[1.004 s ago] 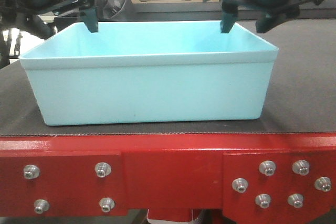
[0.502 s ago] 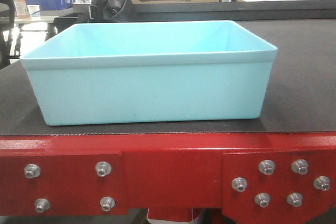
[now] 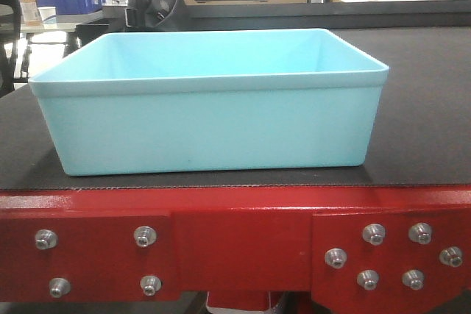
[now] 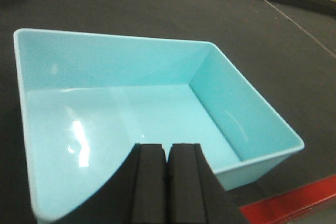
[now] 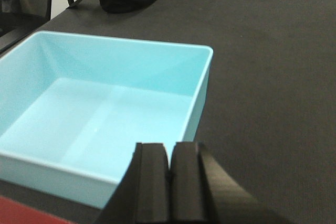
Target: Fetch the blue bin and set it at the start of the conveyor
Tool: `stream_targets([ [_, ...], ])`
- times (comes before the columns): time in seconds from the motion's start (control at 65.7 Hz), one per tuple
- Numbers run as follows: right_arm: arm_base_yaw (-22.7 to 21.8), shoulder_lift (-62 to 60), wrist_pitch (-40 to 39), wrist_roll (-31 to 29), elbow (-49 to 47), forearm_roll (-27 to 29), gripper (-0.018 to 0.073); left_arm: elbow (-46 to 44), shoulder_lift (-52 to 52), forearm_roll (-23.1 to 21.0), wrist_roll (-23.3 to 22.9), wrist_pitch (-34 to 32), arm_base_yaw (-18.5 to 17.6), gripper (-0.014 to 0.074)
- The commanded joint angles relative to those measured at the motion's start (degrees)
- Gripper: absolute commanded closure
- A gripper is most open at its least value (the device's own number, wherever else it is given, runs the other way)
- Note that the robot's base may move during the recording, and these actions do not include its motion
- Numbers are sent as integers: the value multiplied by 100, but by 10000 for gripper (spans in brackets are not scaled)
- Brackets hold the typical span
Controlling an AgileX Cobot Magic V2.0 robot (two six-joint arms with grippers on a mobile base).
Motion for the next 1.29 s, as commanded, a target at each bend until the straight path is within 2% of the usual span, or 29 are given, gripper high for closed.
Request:
stream_targets([
  [0.0,5,-472,-116,-83,369,-88,726,426,-522,-121,-4,-150,126,708],
  [0.152,5,-1260,-127,-83,798,-88,726,988,-1593,-138,-4,-49,482,708],
  [0.243,5,-1612,-127,-83,877,-88,726,1080,-2146,-138,-4,227,589,708],
  [0.304,5,-1797,-216,-83,877,-88,726,1080,-2520,-138,-4,394,599,708],
  [0.517,5,-2258,-564,-83,877,27,726,1080,-3438,-138,-4,352,599,708],
  [0.73,5,-2275,-635,-83,877,27,726,1080,-3865,-138,-4,352,599,708],
  [0.974,5,-2318,-632,-83,882,27,726,1080,-3876,-138,-4,364,599,708],
  [1.035,5,-2417,-325,-100,890,345,726,1080,-3876,-138,-4,364,599,708],
  [1.08,5,-2529,24,-329,895,651,726,1080,-3876,-138,-4,364,599,708],
  [1.156,-97,-2833,336,-1453,1015,1154,726,1080,-3876,-138,-4,364,599,708],
  [1.232,-380,-3221,310,-2879,1266,2049,726,1080,-3876,-138,-4,364,599,708],
  [1.278,-618,-3457,310,-3527,1453,2539,726,1080,-3876,-138,-4,364,599,708],
])
